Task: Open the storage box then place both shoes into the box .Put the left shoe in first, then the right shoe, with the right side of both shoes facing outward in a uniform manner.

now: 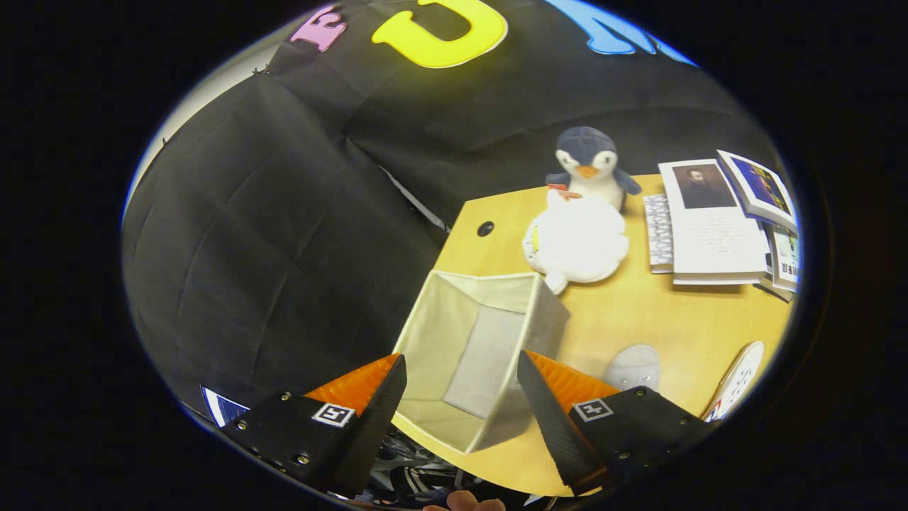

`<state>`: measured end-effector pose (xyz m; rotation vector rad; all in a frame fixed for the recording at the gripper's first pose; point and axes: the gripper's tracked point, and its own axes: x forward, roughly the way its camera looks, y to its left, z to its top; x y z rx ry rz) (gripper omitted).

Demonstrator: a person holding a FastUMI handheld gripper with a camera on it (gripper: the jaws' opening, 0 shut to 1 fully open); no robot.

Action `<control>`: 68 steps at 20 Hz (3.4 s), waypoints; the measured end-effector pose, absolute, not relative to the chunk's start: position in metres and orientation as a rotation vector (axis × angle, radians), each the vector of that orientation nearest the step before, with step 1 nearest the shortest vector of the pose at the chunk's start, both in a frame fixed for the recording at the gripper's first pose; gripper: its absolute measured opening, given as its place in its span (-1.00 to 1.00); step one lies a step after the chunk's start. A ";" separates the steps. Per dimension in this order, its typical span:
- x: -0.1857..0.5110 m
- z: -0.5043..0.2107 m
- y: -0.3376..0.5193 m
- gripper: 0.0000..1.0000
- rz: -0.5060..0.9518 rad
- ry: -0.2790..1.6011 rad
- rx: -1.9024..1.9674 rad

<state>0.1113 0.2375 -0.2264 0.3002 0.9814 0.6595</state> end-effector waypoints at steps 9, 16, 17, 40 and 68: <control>0.095 -0.289 0.143 0.92 0.510 1.087 0.256; 0.070 -0.346 0.096 0.92 0.479 1.223 0.095; 0.068 -0.352 0.092 0.92 0.471 1.237 0.085; 0.054 -0.440 0.080 -0.87 0.405 1.489 -0.101; 0.072 -0.213 0.170 -0.87 0.605 1.291 0.034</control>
